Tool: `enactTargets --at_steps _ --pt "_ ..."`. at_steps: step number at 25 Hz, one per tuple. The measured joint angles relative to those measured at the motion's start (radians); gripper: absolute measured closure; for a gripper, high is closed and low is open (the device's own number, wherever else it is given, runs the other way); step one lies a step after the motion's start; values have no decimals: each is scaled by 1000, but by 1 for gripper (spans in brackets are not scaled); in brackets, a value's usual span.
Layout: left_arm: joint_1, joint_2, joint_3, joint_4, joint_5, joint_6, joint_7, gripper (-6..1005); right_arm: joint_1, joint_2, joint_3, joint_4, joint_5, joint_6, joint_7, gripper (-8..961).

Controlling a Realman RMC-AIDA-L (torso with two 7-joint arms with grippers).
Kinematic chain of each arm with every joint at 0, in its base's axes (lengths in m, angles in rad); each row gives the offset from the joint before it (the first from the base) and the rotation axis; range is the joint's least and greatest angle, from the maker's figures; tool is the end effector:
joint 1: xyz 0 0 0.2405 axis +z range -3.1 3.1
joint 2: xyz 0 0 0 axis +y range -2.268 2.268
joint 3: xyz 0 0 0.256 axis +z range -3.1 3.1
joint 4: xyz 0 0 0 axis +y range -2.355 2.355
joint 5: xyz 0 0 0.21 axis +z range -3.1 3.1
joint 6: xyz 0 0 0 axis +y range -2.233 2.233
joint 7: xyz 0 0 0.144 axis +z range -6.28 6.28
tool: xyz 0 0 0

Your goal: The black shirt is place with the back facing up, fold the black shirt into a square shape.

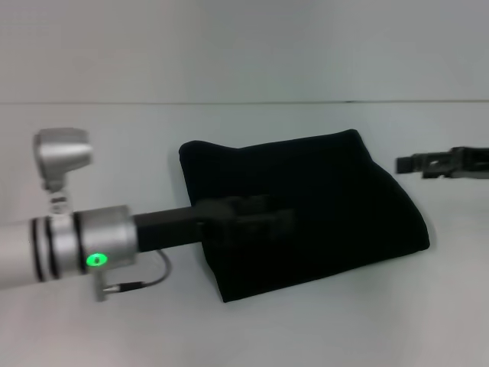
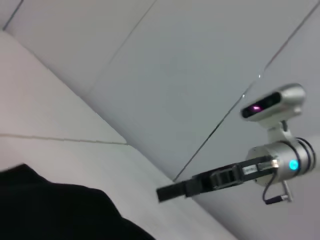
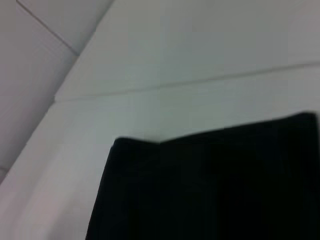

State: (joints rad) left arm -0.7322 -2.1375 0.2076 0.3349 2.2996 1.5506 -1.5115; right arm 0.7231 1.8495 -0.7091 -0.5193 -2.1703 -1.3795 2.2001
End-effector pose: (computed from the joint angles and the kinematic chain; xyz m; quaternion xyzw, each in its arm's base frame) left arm -0.2223 0.3354 -0.0575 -0.8670 -0.3658 -0.3364 0.0356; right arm 0.2740 0.4021 0.0648 -0.8188 0.5337 0.1523 0.1468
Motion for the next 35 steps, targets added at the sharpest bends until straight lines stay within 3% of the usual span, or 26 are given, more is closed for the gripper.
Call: enactTargets --at_steps 3,9,13,24,30,35 --pt "30 12 26 57 2 55 40 66 32 8 -46 56 -2 48 18 47" --pt "65 9 191 176 4 88 119 70 90 38 -90 115 -55 139 54 48" --pt "68 6 255 205 4 93 128 72 123 64 -102 129 -80 184 58 48" --pt "62 11 268 213 3 132 179 79 148 117 -113 145 -122 287 60 48" --pt "52 16 269 216 4 124 175 82 161 141 -136 146 -123 309 60 249" --pt "49 19 270 216 5 119 172 85 168 146 -142 146 -123 322 68 357"
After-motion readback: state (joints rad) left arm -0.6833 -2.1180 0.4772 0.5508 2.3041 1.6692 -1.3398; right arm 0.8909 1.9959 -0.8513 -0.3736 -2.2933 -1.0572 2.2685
